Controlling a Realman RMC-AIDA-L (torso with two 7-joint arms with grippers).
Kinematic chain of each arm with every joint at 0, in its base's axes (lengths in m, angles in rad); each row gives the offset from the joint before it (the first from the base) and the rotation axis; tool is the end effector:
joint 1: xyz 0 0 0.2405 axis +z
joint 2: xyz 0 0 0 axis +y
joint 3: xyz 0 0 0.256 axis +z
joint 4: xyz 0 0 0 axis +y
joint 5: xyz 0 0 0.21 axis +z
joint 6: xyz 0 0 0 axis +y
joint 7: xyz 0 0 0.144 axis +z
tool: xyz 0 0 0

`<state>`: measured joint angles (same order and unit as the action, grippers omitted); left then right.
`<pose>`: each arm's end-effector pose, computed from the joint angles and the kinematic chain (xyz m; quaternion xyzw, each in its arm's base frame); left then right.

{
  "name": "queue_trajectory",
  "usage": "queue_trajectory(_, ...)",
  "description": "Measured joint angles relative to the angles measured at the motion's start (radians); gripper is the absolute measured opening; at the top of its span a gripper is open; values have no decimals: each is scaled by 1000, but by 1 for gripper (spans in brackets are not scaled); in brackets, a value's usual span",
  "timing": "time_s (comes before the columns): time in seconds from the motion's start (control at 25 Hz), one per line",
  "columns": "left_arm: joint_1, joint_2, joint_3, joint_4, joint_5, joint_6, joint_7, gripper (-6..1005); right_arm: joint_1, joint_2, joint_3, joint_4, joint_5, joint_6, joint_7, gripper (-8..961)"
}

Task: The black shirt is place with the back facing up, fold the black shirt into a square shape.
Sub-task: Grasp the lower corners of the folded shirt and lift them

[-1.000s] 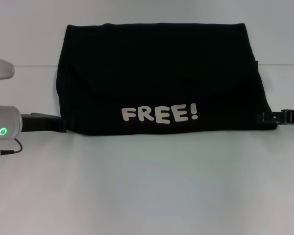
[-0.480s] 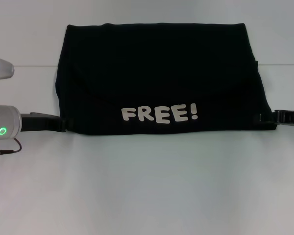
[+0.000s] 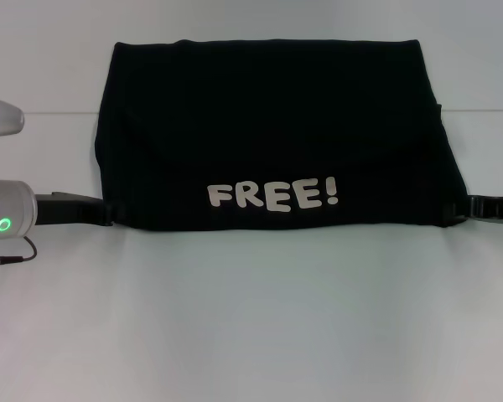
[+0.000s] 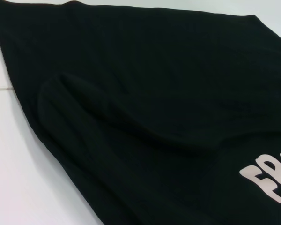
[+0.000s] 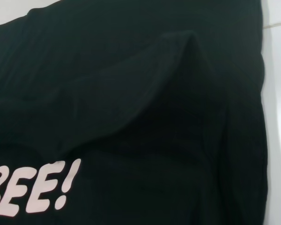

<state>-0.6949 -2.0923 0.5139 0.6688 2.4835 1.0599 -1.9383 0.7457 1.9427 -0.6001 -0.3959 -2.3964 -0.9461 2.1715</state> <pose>-0.3025 0.4007 0.0123 -0.8394 -0.4485 -0.0765 0.2972 0.3218 0.4125 0.0215 -0.7674 0.5661 0.0893 0.2877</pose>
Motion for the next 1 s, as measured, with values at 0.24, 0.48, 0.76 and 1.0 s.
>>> queue_trajectory(0.24,0,0,0,0,0,-11,1,0,-13,1,0,-2,-1,-2,-3,150)
queue_trajectory(0.48,0,0,0,-10,0,-15,1,1,-42,1,15,-13,15,-14,-47,30)
queue_trajectory(0.76,24,-3,-30,40,-6,84,-7,0,-109,2,20,-71,102,-111,-110,-1)
queue_trajectory(1.0,56,-4,-71,89,-6,217,-8,1,-198,11,32,-143,154,-242,-152,-1)
